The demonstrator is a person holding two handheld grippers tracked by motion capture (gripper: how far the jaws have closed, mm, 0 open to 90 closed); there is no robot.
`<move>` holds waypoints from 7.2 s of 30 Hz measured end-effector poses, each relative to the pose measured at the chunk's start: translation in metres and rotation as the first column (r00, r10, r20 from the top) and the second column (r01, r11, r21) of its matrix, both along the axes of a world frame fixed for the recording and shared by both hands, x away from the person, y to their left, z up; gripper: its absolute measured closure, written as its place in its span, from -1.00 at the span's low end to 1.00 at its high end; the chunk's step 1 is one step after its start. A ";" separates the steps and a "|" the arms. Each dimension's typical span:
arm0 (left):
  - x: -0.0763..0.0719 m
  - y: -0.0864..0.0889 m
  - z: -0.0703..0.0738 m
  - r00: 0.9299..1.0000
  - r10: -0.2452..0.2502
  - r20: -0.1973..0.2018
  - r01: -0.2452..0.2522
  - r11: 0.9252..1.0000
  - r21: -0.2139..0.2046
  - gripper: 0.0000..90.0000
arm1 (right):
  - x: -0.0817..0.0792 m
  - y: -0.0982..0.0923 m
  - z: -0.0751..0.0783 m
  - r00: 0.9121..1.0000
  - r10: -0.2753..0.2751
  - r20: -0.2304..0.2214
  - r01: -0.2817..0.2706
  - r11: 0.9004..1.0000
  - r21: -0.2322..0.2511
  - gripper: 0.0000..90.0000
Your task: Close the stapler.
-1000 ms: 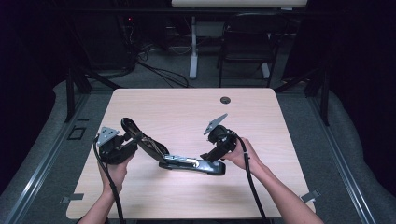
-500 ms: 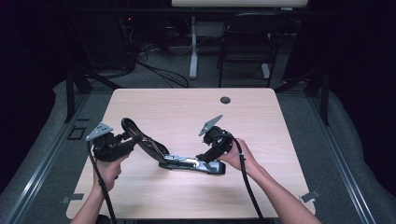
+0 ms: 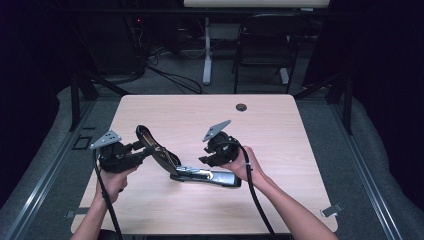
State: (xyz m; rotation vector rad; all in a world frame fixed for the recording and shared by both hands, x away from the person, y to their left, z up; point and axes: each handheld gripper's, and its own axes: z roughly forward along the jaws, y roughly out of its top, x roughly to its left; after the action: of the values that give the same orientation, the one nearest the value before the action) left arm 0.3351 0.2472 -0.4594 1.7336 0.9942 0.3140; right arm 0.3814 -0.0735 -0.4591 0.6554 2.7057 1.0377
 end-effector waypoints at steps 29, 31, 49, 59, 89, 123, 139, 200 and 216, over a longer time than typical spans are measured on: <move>-0.005 -0.033 0.003 0.996 -0.004 0.090 -0.004 0.996 0.088 0.35 | 0.013 0.078 0.055 0.987 0.104 0.120 -0.123 0.979 0.162 1.00; -0.006 -0.035 0.004 0.996 -0.014 0.091 0.005 0.995 0.096 0.35 | 0.012 0.077 0.057 0.987 0.106 0.120 -0.125 0.978 0.169 1.00; -0.009 -0.064 0.006 0.991 -0.054 0.123 0.034 0.987 0.155 0.30 | 0.002 0.049 0.063 0.987 0.092 0.130 -0.118 0.969 0.217 1.00; -0.012 -0.076 0.005 0.987 -0.065 0.144 0.038 0.982 0.183 0.27 | -0.004 0.031 0.060 0.989 0.072 0.127 -0.099 0.969 0.226 1.00; -0.005 -0.061 -0.003 0.992 -0.112 0.056 0.107 0.991 0.082 0.13 | -0.017 -0.021 0.039 0.996 0.010 0.085 -0.027 0.979 0.204 1.00; 0.014 -0.038 -0.021 0.996 0.047 -0.075 -0.034 0.984 0.173 -0.64 | -0.020 -0.062 0.003 0.998 -0.067 -0.020 0.069 0.983 0.170 1.00; 0.016 -0.036 -0.023 0.995 0.043 -0.088 -0.025 0.980 0.195 -0.65 | -0.023 -0.079 -0.021 0.990 -0.114 -0.085 0.124 0.984 0.126 1.00; 0.018 -0.035 -0.026 0.995 0.027 -0.094 -0.007 0.978 0.207 -0.67 | -0.018 -0.108 -0.009 0.972 -0.236 -0.010 0.236 0.969 0.073 1.00; 0.017 -0.036 -0.027 0.995 0.025 -0.100 -0.004 0.978 0.209 -0.67 | -0.026 -0.078 -0.017 0.985 -0.170 -0.003 0.170 0.985 -0.015 1.00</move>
State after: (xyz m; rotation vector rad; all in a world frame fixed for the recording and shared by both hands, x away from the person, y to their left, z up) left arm 0.3525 0.2115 -0.4859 1.9497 1.0797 0.3522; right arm 0.3552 -0.1517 -0.4762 0.8692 2.6033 0.9742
